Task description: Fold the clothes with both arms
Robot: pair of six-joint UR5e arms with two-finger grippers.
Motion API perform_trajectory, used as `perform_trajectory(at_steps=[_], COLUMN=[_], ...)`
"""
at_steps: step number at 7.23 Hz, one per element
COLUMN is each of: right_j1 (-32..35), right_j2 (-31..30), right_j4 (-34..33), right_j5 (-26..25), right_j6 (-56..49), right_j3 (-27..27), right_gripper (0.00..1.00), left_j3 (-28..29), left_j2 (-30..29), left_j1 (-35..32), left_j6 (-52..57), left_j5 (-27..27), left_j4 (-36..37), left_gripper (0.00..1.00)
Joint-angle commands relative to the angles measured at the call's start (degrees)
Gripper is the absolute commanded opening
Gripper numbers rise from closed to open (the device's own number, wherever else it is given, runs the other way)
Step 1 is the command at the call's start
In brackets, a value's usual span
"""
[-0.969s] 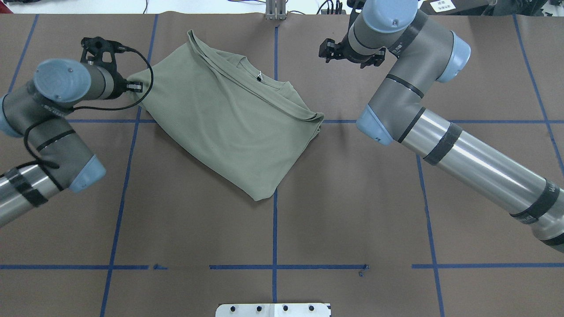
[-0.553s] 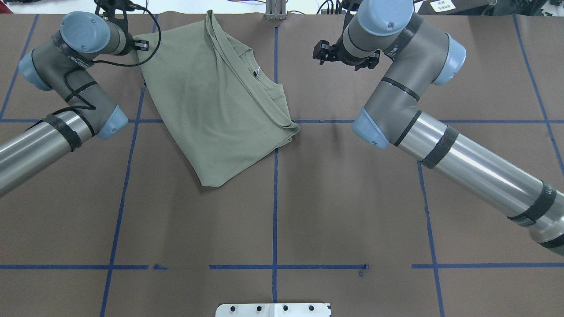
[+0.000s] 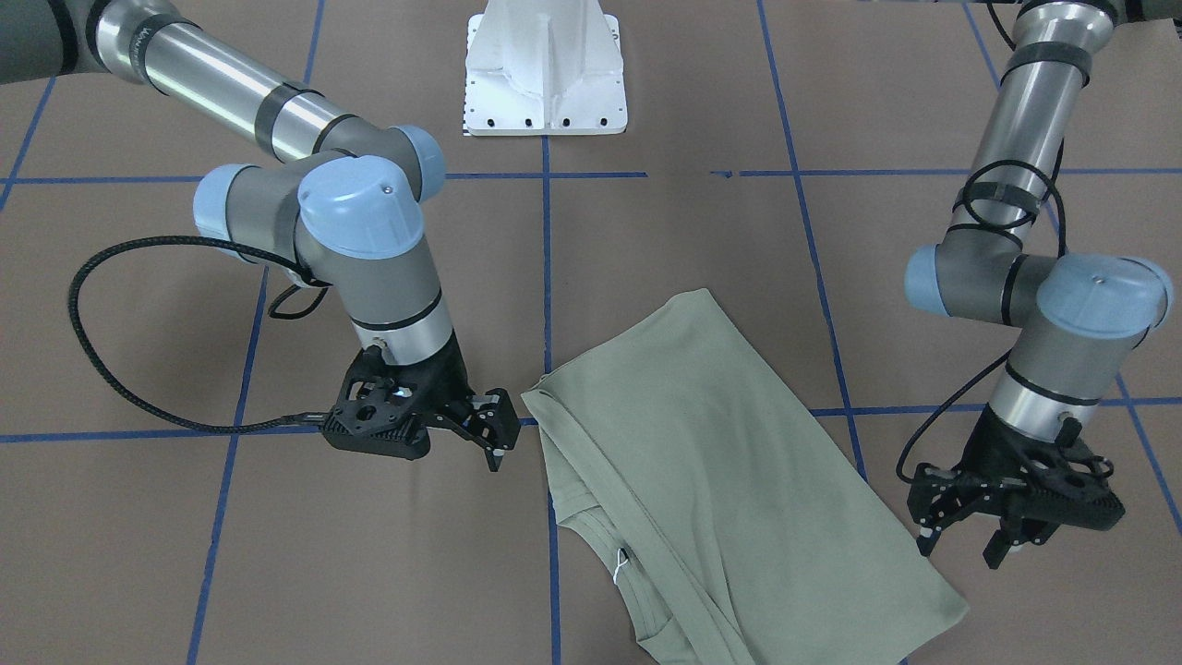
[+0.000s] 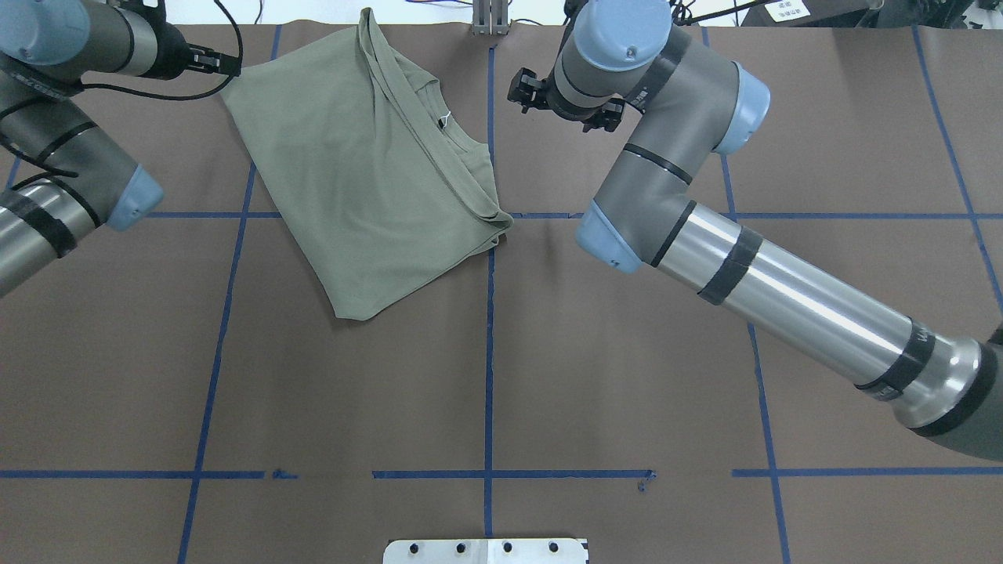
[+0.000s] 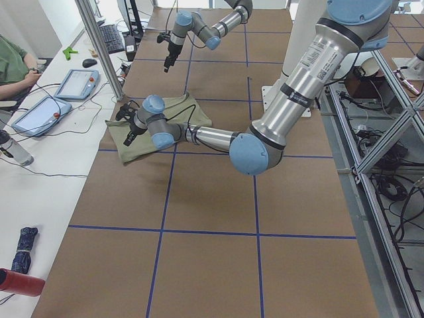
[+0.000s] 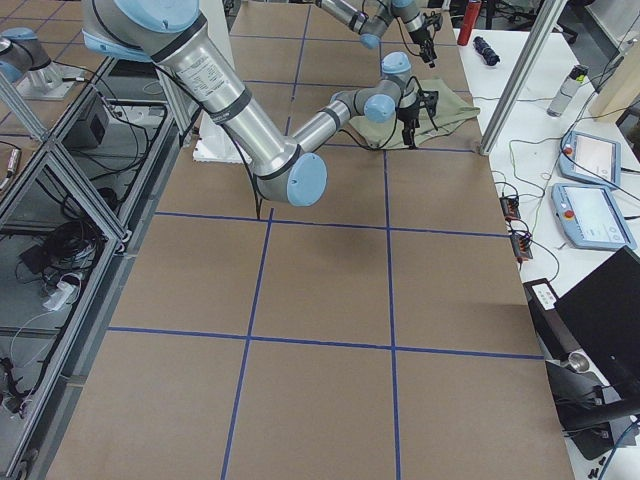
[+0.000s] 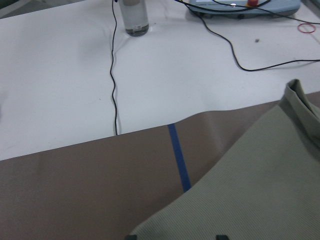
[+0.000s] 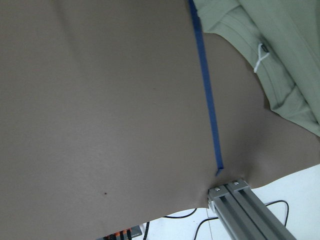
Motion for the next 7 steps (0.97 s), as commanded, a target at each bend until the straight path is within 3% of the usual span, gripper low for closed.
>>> perform_trajectory(at_steps=[1,3,4,5,7], right_j1=[-3.87,-6.51,-7.75,-7.93,-7.93], right_j2=[9.59,10.85,12.25,12.26,12.17], right_j4=[4.06,12.39,12.96,12.97,12.97], right_j5=[-7.12,-11.26,-12.50,-12.86,-13.31], right_j6=[8.69,7.94,4.88,2.24,-1.91], right_j3=[-12.15,-21.12,-23.95,-24.59,-26.35], right_gripper=[0.98,0.96,0.93,0.67,0.66], left_j3=[-9.28,-9.83,-9.83,-9.83,-9.83], left_j2=[6.46,7.35,7.35,7.35,8.05], left_j1=[-0.32,-0.31,-0.31,-0.31,-0.14], left_j6=[-4.36,-5.35,-6.93,-7.03,-7.03], left_j5=[-3.15,-3.24,-3.15,-3.15,-3.06], left_j4=[-0.07,-0.16,-0.16,-0.16,-0.24], left_gripper=[1.00,1.00,1.00,1.00,1.00])
